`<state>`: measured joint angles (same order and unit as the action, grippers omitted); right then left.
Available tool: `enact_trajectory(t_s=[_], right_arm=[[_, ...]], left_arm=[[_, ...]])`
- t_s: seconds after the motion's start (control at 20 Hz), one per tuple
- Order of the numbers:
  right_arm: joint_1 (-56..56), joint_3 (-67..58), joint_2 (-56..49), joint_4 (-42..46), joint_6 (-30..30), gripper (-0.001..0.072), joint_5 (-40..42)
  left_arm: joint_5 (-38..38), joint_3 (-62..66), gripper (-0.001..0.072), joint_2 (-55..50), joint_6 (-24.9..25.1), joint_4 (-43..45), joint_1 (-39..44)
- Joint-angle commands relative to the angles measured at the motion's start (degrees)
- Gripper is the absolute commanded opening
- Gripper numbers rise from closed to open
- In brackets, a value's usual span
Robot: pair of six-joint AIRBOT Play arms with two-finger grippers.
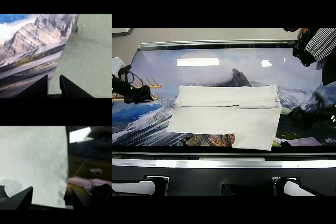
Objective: Fold the clothes and pants, and hang the long-sleeved shirts on hangers.
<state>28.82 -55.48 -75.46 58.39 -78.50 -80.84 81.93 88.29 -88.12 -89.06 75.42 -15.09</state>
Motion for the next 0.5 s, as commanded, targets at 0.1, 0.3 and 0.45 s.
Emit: enact_trajectory(t_s=[0.1,0.3,0.45], right_arm=[[0.8,19.1,4.9,-1.2,4.2,0.0555,3.9],[0.8,23.4,4.9,-1.4,6.8,0.055,5.4],[0.8,25.5,4.9,-3.5,8.5,0.0547,5.0]], left_arm=[[-0.9,-10.0,0.0207,6.1,0.0,-0.4,-0.9],[-0.8,-10.4,0.0526,6.2,0.0,-2.4,-0.9],[-0.8,-10.4,0.0526,6.2,0.0,-4.1,-0.9]])
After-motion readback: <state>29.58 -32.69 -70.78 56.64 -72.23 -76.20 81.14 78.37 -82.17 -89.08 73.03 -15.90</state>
